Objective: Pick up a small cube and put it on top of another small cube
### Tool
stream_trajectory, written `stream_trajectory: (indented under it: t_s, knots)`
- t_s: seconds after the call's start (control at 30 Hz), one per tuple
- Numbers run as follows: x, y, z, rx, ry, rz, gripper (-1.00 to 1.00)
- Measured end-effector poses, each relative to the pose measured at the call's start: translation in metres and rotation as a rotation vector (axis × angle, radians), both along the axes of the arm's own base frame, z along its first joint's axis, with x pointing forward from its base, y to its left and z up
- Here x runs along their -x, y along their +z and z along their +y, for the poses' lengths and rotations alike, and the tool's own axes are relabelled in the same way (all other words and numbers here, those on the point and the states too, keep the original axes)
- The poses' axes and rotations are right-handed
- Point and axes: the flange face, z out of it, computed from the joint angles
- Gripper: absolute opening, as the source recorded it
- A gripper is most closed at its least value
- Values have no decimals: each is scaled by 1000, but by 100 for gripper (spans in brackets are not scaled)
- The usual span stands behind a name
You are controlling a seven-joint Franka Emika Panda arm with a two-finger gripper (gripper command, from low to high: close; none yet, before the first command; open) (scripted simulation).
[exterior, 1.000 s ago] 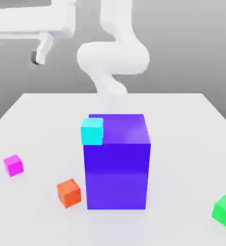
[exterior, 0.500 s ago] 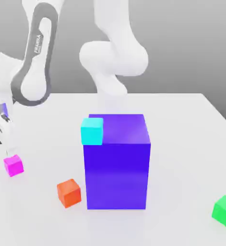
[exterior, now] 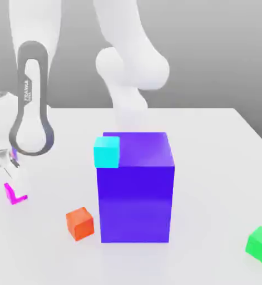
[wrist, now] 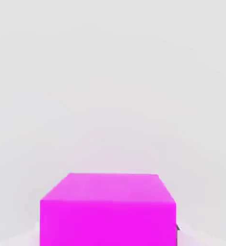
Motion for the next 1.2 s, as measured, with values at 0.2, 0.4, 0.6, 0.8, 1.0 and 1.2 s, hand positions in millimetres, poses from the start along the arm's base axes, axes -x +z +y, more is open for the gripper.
stream_trajectory:
  t_s: [0.2,0.4,0.6,0.8,1.0,1.2]
  knots:
    - [-41,55,2,22,57,-51,-100]
    - [-172,67,105,9,434,-51,-100]
    - [-252,75,251,-3,796,-43,-100]
    - [-273,84,398,-12,1105,-37,-100]
    - [-243,93,546,-17,1412,-30,-100]
    - [-202,28,641,-5,1634,0,100]
